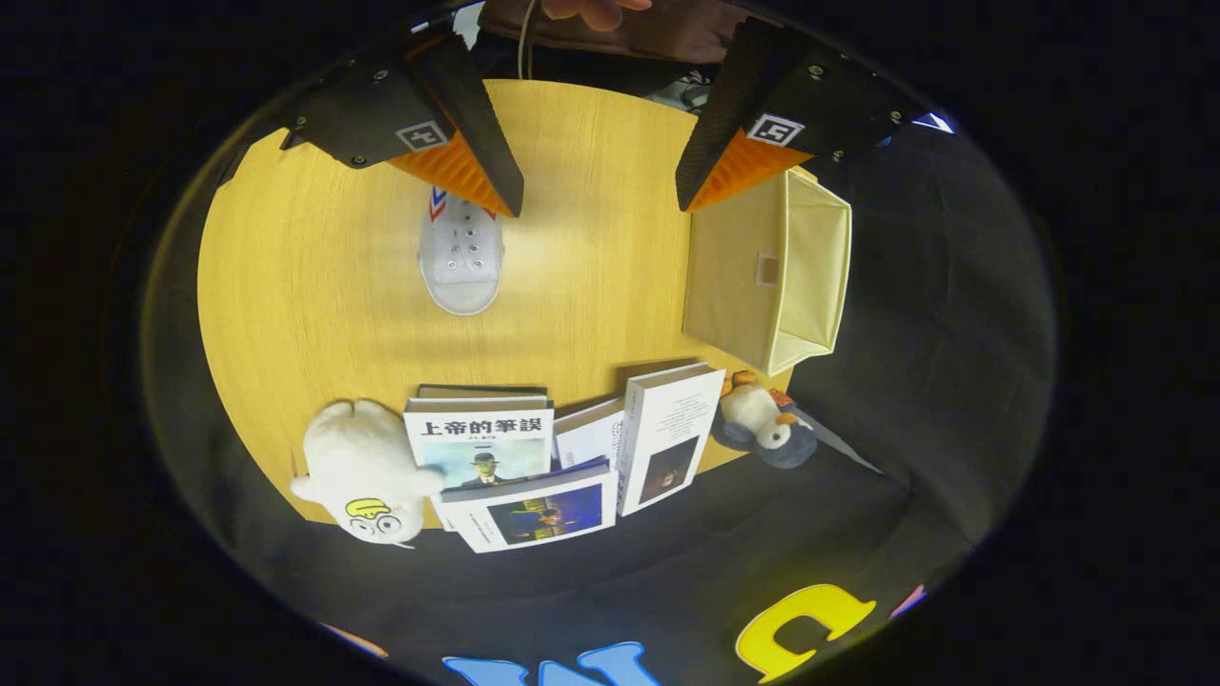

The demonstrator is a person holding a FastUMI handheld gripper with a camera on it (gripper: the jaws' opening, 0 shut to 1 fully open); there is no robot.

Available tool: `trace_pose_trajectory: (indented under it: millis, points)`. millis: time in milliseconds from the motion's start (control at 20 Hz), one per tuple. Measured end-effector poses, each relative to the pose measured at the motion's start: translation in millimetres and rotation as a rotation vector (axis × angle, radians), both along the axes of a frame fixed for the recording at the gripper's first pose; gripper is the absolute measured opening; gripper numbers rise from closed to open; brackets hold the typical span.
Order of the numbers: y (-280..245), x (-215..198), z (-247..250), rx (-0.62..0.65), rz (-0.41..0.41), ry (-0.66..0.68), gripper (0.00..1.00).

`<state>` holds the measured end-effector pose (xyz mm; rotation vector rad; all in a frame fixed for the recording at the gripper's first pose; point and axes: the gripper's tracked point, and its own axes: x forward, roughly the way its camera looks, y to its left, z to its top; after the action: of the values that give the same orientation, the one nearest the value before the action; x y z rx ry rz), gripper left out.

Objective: Open the storage box then place both shoes into the box .Put the left shoe in first, then the right shoe, with the right side of both shoes facing outward in a uniform manner.

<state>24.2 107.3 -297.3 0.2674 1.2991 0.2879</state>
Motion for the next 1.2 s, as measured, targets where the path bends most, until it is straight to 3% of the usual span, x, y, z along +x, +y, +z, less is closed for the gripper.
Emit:
trace_pose_trajectory:
  millis: [600,1200]
  points:
    - [-81.0,-31.5,-60.1,-0.084,-0.084,0.102,0.97]
    - [-115.2,-56.8,-137.3,-0.200,-0.002,0.188,0.98]
